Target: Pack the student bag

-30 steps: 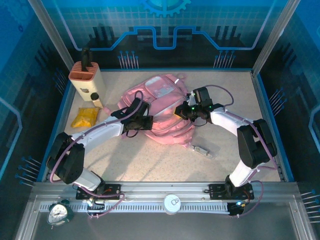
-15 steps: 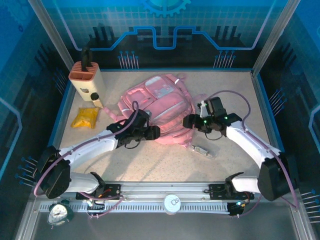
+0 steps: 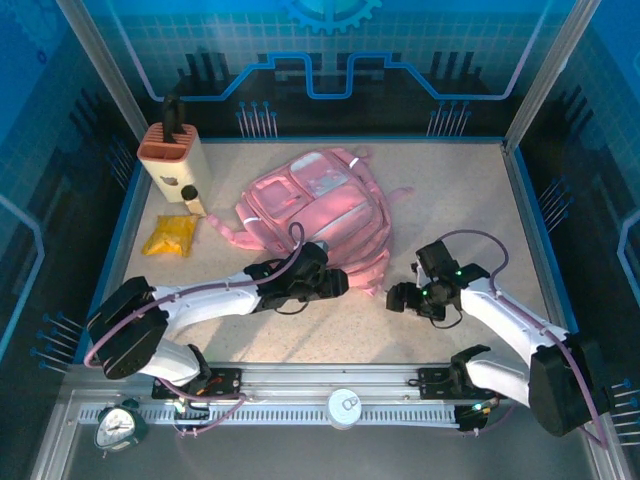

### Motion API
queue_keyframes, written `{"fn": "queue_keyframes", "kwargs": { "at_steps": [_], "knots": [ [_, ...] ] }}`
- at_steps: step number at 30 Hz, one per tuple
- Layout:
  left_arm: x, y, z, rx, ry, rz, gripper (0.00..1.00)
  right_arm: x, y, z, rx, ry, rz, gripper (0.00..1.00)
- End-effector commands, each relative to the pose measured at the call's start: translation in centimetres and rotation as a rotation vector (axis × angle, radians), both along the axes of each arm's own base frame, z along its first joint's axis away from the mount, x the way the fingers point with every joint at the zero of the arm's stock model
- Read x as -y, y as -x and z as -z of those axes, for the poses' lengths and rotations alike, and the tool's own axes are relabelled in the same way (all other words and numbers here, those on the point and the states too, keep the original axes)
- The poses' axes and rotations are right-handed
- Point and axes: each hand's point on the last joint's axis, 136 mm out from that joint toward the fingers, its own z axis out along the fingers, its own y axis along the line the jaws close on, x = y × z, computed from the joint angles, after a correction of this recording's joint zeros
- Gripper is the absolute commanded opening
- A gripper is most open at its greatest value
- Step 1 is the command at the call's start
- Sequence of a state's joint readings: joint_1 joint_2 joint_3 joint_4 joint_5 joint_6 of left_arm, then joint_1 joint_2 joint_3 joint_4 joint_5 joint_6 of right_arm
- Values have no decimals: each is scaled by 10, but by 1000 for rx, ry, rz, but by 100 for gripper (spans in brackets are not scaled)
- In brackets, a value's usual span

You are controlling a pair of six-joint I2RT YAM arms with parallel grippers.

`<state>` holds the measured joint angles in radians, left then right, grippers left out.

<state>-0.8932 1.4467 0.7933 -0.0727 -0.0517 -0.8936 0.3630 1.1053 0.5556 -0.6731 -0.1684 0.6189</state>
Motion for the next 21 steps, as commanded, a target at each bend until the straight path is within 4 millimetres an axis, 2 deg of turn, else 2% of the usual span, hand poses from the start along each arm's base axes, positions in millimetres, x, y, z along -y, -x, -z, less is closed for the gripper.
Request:
{"fn": "queue_keyframes", "kwargs": {
  "at_steps": [1, 6, 11, 13, 14, 20, 21],
  "knots": [
    [5, -8, -10, 29, 27, -29, 54, -10, 10, 3, -14, -43, 5, 81],
    [-2, -10, -12, 46, 1, -48, 54, -36, 15, 6, -17, -120, 8, 81],
    [-7, -12, -13, 58, -13, -69, 54, -80, 13, -18, 48, -190, -48, 82],
    [-8, -13, -15, 63, -13, -76, 54, -86, 12, -27, 64, -185, -78, 83],
    [-8, -13, -17, 64, -10, -77, 54, -83, 10, -29, 73, -155, -93, 83],
    [-13, -16, -20, 88, -32, -90, 54, -27, 4, -27, 99, 187, -179, 84],
    [-15, -15, -20, 89, -44, -91, 54, -22, 4, -25, 101, 219, -197, 85]
  ]
}}
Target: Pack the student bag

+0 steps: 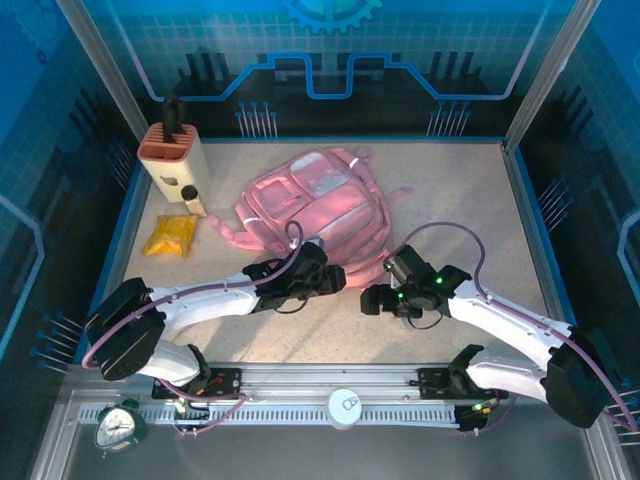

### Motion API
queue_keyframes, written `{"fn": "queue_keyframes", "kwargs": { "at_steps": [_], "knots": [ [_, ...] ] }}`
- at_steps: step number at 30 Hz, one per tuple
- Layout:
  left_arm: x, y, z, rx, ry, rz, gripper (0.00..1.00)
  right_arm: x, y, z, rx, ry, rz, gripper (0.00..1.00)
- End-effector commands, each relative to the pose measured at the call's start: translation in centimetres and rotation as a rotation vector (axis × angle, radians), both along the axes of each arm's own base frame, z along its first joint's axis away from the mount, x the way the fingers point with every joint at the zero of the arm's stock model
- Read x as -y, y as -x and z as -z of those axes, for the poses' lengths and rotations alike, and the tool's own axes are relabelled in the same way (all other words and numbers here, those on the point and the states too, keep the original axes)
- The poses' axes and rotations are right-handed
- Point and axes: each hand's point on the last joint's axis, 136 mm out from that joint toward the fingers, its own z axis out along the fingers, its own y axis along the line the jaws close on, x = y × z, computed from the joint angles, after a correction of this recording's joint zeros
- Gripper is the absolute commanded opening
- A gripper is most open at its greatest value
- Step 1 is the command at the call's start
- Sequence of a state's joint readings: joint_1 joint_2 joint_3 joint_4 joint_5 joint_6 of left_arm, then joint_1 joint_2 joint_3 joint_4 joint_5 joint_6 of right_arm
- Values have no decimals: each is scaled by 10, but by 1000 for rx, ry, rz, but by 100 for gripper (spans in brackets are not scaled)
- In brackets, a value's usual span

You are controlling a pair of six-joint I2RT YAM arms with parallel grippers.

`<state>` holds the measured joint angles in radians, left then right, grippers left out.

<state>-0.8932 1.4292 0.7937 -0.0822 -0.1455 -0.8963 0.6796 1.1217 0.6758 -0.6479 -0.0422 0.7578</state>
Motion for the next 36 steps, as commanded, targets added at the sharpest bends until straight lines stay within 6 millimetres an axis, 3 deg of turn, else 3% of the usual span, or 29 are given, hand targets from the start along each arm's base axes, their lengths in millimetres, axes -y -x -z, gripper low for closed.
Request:
{"fn": "queue_keyframes", "kwargs": {
  "at_steps": [1, 11, 15, 20, 29, 36],
  "knots": [
    [-5, -5, -15, 36, -13, -30, 54, 38, 6, 11, -9, 217, -54, 87],
    [-12, -6, -20, 53, -37, -38, 56, 30, 22, 50, -115, 238, -113, 86],
    [-14, -6, -19, 56, -45, -43, 57, 21, 27, 54, -112, 236, -127, 79],
    [-15, -6, -17, 51, -57, -45, 58, 40, 23, 58, -94, 343, -83, 72],
    [-15, -8, -17, 48, -62, -42, 59, 38, 21, 65, -96, 343, -75, 62],
    [-16, -8, -22, 51, -61, -43, 60, 48, 18, 60, -61, 376, -69, 52]
  ]
}}
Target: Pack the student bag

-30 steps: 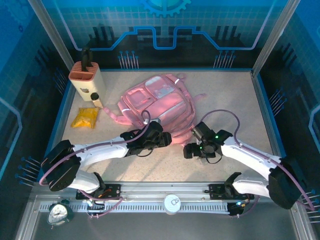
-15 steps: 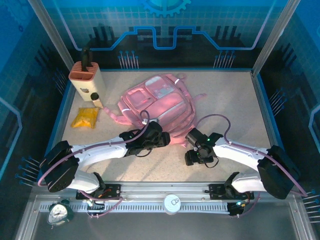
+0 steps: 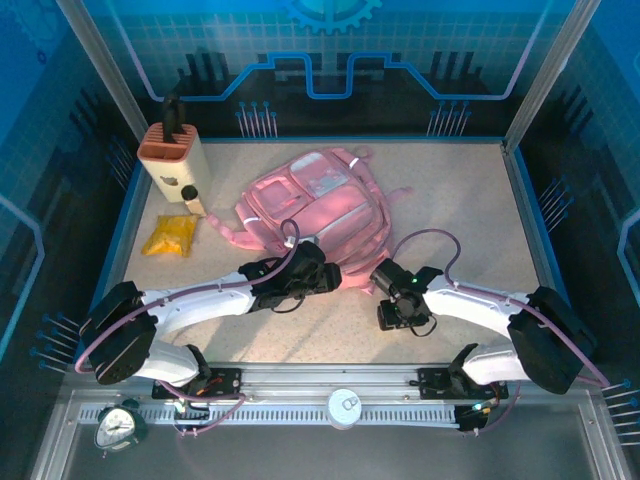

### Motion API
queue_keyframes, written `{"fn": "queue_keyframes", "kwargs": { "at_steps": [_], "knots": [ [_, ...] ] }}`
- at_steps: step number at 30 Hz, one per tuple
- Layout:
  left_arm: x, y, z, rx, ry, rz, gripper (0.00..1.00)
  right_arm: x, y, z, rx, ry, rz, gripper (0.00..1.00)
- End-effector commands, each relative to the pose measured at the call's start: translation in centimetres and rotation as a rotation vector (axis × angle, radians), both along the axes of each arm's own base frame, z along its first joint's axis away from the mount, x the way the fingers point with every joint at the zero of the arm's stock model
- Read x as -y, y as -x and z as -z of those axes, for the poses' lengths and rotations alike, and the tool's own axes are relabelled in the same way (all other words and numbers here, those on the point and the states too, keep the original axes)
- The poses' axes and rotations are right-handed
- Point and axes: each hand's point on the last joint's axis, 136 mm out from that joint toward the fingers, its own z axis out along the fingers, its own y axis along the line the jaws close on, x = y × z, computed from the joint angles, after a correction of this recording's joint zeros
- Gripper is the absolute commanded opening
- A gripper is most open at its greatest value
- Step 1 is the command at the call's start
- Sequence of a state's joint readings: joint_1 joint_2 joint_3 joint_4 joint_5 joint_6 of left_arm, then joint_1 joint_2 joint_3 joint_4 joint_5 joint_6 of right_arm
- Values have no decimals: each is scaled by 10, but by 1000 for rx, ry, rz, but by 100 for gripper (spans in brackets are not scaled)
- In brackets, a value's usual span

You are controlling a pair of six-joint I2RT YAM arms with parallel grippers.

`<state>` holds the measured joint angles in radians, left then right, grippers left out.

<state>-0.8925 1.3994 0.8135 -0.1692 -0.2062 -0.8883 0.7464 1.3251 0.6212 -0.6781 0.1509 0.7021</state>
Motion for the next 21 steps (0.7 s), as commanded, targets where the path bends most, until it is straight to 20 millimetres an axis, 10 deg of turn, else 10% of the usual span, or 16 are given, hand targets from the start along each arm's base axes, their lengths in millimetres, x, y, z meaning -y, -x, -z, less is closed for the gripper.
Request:
{"fn": "queue_keyframes", "kwargs": {
  "at_steps": [1, 21],
  "knots": [
    [-1, -7, -19, 43, 1, -3, 60, 9, 0, -2, 26, 31, 3, 51],
    [-20, -54, -73, 305, -295, 226, 70, 12, -21, -82, 174, -193, 43, 44]
  ]
}}
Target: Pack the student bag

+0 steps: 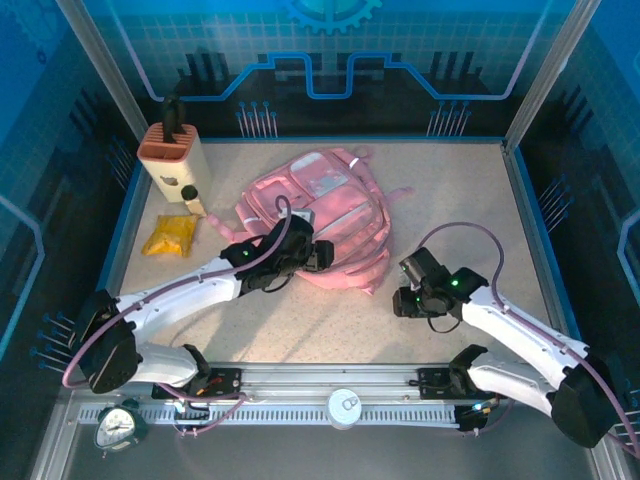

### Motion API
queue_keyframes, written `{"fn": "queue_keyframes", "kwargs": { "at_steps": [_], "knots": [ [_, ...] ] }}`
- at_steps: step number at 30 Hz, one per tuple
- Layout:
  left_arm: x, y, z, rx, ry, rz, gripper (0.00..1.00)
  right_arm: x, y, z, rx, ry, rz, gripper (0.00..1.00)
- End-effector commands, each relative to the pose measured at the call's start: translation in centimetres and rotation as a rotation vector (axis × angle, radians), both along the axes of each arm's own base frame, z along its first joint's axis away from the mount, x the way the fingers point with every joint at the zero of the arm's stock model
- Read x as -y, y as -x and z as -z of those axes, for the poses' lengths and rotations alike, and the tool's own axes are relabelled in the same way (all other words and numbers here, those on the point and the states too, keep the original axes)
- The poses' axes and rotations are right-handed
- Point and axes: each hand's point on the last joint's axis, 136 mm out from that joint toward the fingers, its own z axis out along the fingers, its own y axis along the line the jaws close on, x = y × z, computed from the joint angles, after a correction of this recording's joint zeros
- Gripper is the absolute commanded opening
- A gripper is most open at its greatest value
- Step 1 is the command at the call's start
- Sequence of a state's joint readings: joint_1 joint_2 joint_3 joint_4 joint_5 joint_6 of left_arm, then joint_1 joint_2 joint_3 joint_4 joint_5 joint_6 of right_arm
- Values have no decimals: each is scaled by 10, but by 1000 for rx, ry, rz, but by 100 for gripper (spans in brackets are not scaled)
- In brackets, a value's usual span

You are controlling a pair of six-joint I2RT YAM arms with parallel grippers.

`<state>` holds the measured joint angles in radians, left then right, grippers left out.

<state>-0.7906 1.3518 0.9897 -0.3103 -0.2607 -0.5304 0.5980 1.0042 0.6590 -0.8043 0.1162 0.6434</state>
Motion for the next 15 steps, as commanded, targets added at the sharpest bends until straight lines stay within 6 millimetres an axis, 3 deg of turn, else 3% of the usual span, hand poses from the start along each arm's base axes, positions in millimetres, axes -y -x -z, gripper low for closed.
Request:
{"fn": "queue_keyframes", "kwargs": {
  "at_steps": [1, 9, 15],
  "knots": [
    [6, -15, -4, 84, -169, 125, 71, -8, -6, -20, 14, -35, -50, 44],
    [33, -37, 24, 116, -359, 293, 77, -23, -21, -34, 19, -124, -84, 44],
    [31, -63, 62, 102, -539, 265, 79, -22, -32, -45, 41, -162, -76, 43]
  ]
}}
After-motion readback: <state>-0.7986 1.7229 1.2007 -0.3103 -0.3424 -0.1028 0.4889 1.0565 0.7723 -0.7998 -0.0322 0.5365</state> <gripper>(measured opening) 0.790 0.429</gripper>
